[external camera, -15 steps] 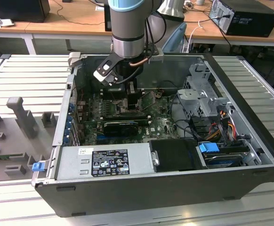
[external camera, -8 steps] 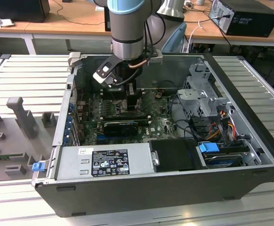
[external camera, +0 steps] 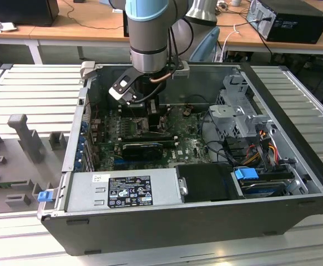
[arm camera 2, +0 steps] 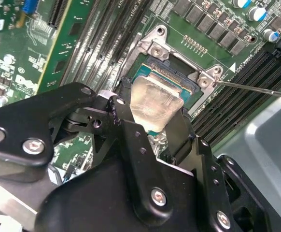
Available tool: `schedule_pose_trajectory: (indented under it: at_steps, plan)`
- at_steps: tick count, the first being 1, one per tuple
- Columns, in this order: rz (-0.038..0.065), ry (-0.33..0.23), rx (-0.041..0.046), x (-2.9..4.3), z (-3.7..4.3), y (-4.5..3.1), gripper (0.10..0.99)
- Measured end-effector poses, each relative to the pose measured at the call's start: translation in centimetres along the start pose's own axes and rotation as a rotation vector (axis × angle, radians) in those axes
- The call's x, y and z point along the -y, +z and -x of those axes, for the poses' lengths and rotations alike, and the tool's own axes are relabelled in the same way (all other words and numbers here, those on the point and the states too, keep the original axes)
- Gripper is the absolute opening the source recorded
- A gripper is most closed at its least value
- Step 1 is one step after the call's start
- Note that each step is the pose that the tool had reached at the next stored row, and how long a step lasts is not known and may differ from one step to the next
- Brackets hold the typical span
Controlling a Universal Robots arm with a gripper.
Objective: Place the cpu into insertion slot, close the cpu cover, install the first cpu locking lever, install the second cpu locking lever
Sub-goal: 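Place the cpu into insertion slot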
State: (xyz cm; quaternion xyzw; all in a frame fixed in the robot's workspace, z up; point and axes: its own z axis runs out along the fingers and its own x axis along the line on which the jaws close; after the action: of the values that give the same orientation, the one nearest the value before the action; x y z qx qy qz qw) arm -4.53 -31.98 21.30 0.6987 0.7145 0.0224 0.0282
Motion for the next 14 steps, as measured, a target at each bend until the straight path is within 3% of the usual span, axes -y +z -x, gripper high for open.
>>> schedule_pose_trajectory:
  at_steps: [14]
  plan:
    - [0.000,0.004,0.0004,0.09,-0.50,1.15,0.529]
